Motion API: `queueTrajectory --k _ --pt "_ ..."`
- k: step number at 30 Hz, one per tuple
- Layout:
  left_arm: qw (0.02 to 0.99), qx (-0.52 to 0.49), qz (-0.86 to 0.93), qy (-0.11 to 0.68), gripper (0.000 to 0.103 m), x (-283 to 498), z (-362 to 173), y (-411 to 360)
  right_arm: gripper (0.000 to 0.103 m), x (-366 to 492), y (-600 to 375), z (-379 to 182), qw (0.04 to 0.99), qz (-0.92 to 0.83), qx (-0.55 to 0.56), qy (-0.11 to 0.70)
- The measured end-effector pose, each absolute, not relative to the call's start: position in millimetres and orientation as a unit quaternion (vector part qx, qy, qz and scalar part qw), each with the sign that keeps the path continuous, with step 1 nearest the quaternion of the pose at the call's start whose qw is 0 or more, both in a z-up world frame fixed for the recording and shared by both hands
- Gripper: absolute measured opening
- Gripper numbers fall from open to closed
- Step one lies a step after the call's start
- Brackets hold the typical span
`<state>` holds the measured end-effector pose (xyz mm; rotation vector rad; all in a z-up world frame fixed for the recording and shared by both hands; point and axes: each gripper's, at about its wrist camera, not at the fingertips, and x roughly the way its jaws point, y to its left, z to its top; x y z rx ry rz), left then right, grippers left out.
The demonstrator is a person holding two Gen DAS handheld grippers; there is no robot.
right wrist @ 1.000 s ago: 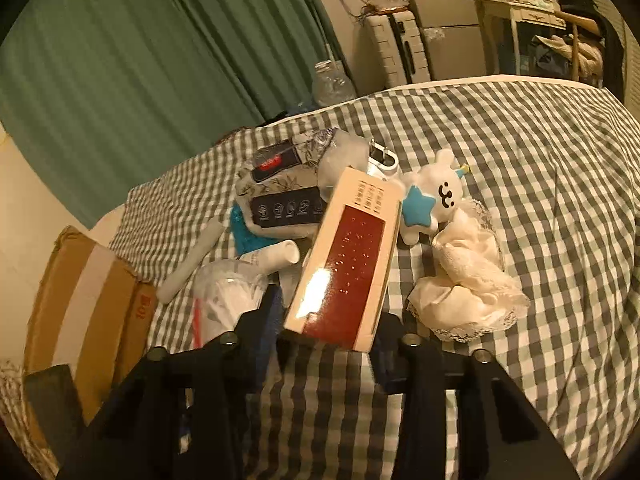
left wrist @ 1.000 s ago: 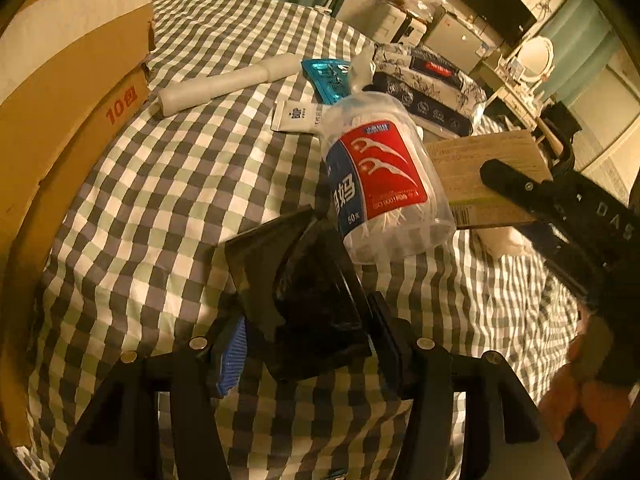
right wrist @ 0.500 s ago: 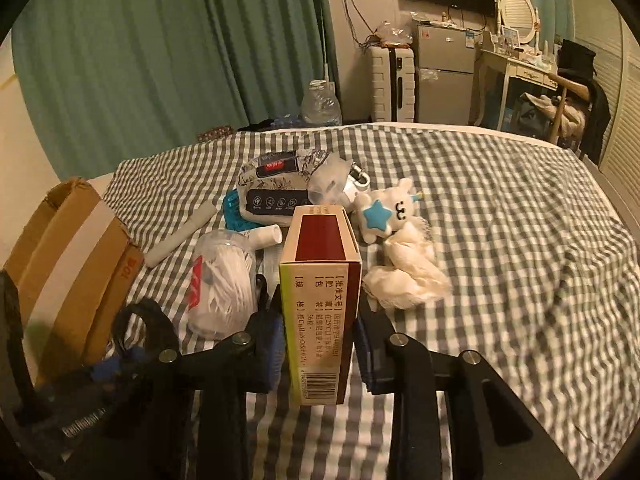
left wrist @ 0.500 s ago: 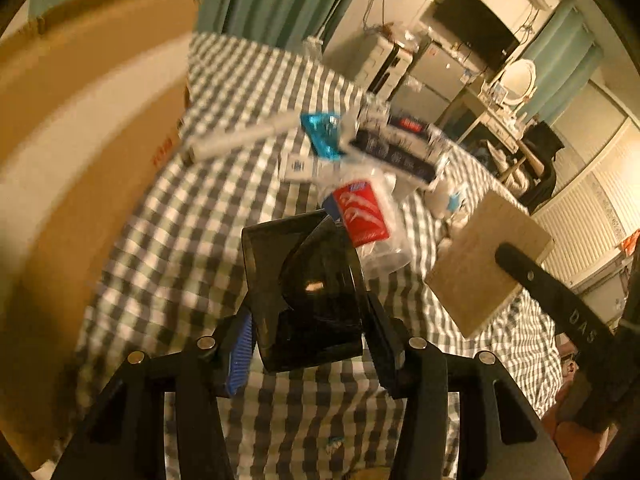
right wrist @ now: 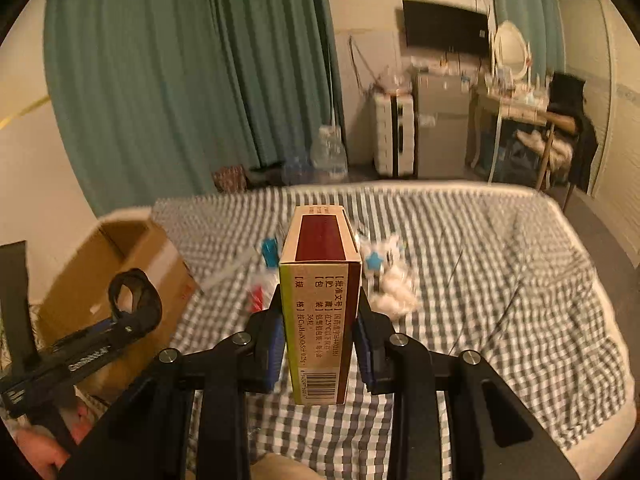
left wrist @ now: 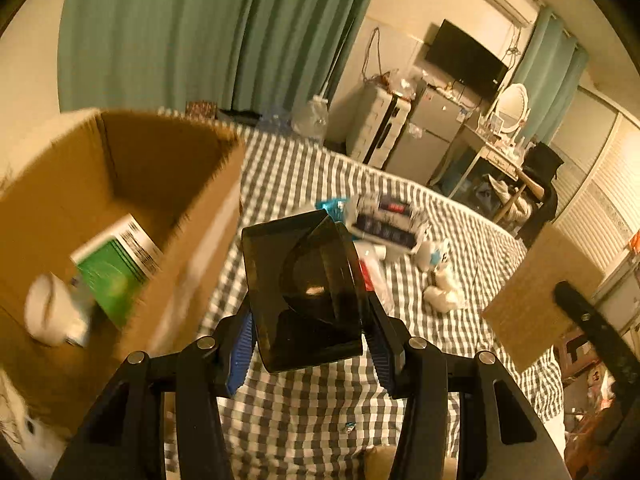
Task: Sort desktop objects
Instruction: 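Carry phone holder and tan box into the cardboard box and release both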
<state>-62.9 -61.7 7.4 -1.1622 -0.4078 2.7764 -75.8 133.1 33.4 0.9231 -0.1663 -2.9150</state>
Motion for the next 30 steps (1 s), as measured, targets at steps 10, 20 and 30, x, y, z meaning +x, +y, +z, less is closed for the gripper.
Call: queueTrajectory --k 10,20,30 --pt "0.055 -0.314 0.939 -0.125 0.051 -46.4 101.6 -119.3 0.029 -56.6 75.9 112.6 0.112 -0.960 0.256 -0.031" --pt "0.009 -0.315 0.945 -0.081 0.051 -50.5 135.7 -198.2 0.029 -78.3 -31.6 151.6 0.220 -0.942 0.251 0.007" --pt "-0.021 -0.368 0.928 -0.060 0.051 -70.3 78.6 -253.5 0.029 -148.7 -136.5 96.8 0.271 -0.907 0.321 0.029"
